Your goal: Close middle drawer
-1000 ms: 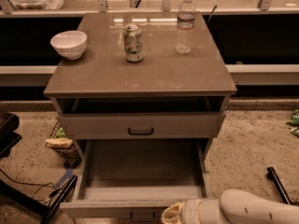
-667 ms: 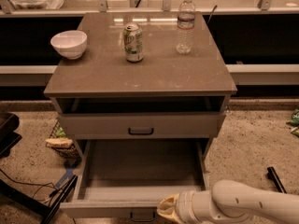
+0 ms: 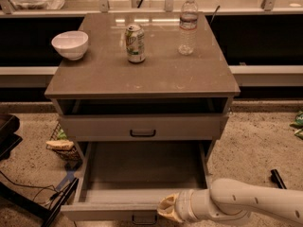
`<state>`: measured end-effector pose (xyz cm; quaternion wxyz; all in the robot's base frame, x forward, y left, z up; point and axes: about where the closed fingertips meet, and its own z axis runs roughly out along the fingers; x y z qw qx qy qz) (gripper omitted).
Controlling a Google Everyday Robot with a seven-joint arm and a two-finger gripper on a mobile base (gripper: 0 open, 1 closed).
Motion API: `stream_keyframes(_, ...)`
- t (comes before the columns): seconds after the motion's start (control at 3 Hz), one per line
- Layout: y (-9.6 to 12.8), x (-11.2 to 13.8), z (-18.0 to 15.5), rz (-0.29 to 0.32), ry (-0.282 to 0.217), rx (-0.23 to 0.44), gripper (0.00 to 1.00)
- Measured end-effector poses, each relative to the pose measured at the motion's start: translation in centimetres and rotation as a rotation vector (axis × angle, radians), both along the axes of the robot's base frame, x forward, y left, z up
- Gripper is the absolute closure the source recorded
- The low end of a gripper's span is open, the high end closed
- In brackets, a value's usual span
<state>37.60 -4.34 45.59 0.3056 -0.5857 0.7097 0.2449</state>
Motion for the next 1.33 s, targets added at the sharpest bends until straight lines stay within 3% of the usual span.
stream_keyframes(0.67,0.0,-2.5,3.5,0.012,0.022,0.010,1.00)
stream_keyframes(1.0,-0.4,-5.8,5.0,-0.007,0.066,0.008,1.00)
stream_keyframes(1.33,-1.0,-8.4,4.3,-0.029,0.092,0.005,1.00)
